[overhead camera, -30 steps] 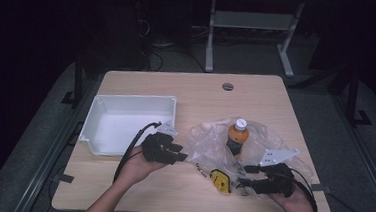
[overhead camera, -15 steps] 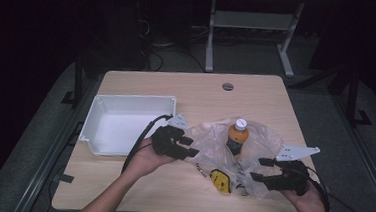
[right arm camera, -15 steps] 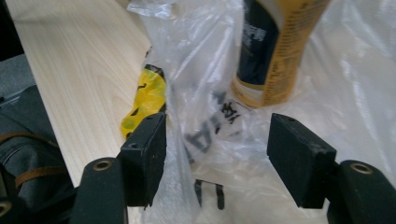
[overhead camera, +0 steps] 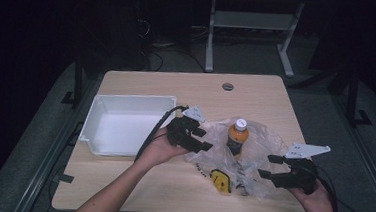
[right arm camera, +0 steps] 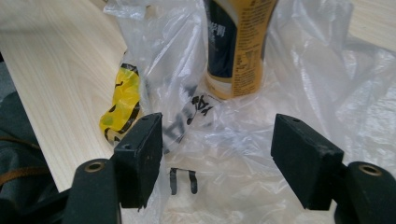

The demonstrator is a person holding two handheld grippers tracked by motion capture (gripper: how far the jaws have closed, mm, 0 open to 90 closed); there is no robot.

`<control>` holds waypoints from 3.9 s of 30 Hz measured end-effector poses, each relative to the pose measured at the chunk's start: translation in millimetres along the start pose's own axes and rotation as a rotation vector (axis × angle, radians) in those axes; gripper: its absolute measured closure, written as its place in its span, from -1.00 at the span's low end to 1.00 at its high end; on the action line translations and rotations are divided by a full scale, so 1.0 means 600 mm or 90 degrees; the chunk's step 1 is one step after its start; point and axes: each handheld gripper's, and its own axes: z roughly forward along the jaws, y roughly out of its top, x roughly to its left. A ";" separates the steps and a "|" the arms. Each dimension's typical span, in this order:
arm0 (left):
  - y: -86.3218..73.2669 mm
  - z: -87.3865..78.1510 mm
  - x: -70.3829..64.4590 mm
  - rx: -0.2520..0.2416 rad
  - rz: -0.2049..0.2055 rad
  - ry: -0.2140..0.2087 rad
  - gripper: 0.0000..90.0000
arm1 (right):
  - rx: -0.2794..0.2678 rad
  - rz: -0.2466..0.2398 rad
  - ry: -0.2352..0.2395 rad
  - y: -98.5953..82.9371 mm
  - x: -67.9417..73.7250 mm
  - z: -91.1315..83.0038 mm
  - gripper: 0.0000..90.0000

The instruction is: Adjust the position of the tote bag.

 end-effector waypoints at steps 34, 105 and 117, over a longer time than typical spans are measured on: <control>0.107 0.037 0.001 -0.004 0.047 -0.012 -0.20 | -0.030 0.029 -0.022 -0.014 -0.024 -0.030 -0.35; 0.166 0.099 0.000 0.079 0.087 -0.010 0.28 | -0.058 0.050 -0.017 -0.023 -0.031 -0.043 -0.37; 0.167 0.098 0.003 0.084 0.089 -0.015 0.30 | -0.052 0.048 -0.019 -0.023 -0.031 -0.040 -0.38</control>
